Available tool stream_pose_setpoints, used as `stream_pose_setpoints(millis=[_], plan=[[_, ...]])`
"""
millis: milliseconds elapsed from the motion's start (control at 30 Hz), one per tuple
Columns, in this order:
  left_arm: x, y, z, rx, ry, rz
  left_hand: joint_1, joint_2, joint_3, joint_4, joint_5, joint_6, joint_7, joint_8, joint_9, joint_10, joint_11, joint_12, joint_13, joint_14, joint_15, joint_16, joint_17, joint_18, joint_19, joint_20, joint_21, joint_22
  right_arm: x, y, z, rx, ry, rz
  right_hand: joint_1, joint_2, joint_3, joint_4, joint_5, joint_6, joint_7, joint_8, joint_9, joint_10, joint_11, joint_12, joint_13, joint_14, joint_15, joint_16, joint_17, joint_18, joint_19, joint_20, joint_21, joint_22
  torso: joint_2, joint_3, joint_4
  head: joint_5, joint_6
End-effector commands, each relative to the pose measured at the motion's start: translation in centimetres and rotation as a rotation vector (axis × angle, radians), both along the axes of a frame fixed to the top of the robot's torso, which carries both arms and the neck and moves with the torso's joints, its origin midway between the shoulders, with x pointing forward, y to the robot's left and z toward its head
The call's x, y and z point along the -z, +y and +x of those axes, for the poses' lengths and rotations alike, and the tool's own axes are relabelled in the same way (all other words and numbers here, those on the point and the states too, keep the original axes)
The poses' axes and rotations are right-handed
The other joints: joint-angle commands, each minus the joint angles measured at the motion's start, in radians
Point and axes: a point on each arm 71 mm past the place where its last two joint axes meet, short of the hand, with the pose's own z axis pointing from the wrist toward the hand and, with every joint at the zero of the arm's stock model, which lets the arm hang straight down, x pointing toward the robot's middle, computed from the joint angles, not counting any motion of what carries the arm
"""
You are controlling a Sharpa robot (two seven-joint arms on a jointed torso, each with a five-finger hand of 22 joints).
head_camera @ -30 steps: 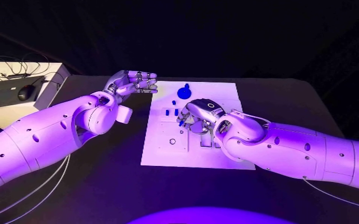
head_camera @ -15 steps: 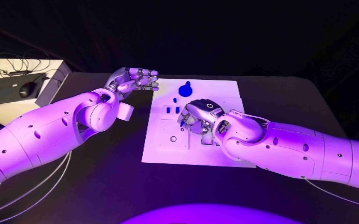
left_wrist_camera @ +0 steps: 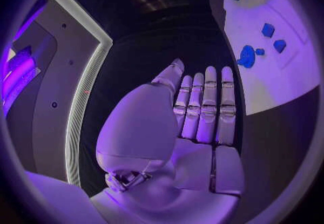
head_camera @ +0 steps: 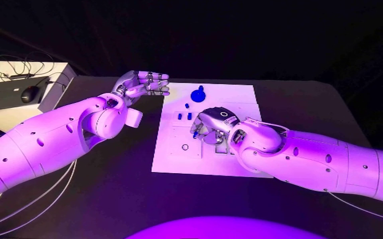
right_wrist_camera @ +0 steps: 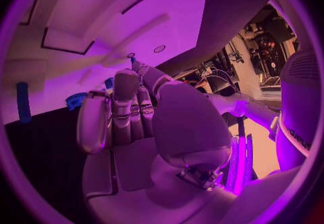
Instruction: Assemble the parts on the task board
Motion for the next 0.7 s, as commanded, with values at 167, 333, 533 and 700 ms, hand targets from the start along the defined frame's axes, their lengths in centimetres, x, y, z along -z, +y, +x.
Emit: stream_pose_setpoints(millis=[167, 333, 533, 700], plan=[[-0.18, -0.18, -0.06, 0.009, -0.014, -0.006, 0.0, -0.006, 0.002, -0.005, 0.003, 0.005, 0.004, 0.0, 0.0, -0.002, 0.002, -0.003, -0.001, 0.001, 0.0, 0.0, 0.001, -0.006, 0.002, -0.002, 0.005, -0.001, 0.52, -0.09, 0.18, -0.004, 0.003, -0.036, 0.0, 0.012, 0.002, -0.001, 0.002, -0.001, 0.006, 0.003, 0.001, 0.008, -0.002, 0.004, 0.002, -0.008, 0.002, 0.005, -0.001, -0.007, 0.082, -0.006, -0.003, 0.108, 0.0, -0.0007, 0.0007, 0.001, -0.002], [-0.18, -0.11, -0.07, 0.008, -0.014, -0.005, 0.0, -0.006, 0.002, -0.005, 0.003, 0.005, 0.004, 0.0, 0.0, -0.002, 0.002, -0.003, -0.001, 0.001, 0.0, 0.0, 0.001, -0.006, 0.002, -0.002, 0.005, -0.001, 0.79, -0.26, 0.35, 0.001, 0.001, -0.046, 0.0, 0.012, 0.002, -0.001, 0.002, -0.001, 0.006, 0.003, 0.001, 0.008, -0.002, 0.004, 0.002, -0.008, 0.002, 0.005, -0.001, -0.007, 0.082, -0.006, -0.003, 0.108, 0.0, -0.0004, 0.0008, 0.001, -0.004], [-0.18, -0.05, -0.08, 0.008, -0.013, -0.004, 0.0, -0.006, 0.002, -0.005, 0.003, 0.005, 0.004, 0.0, 0.0, -0.002, 0.002, -0.003, -0.001, 0.001, 0.0, 0.0, 0.001, -0.006, 0.002, -0.002, 0.005, -0.001, 0.94, -0.38, 0.48, 0.004, -0.005, -0.055, 0.0, 0.012, 0.002, -0.001, 0.002, -0.001, 0.006, 0.003, 0.001, 0.008, -0.002, 0.004, 0.002, -0.008, 0.002, 0.005, -0.001, -0.007, 0.082, -0.006, -0.003, 0.108, 0.001, -0.0006, 0.0008, 0.0, -0.006], [-0.18, -0.05, -0.08, 0.008, -0.013, -0.004, 0.0, -0.006, 0.002, -0.005, 0.003, 0.005, 0.004, 0.0, 0.0, -0.002, 0.002, -0.003, -0.001, 0.001, 0.0, 0.0, 0.001, -0.006, 0.002, -0.002, 0.005, -0.001, 1.02, -0.39, 0.47, 0.0, -0.002, -0.064, -0.001, 0.013, 0.001, -0.004, 0.003, -0.001, 0.005, 0.004, 0.002, 0.008, -0.002, 0.005, 0.002, -0.008, 0.002, 0.008, -0.004, -0.007, 0.082, -0.006, -0.002, 0.109, 0.0, 0.0003, 0.0001, 0.001, -0.007]])
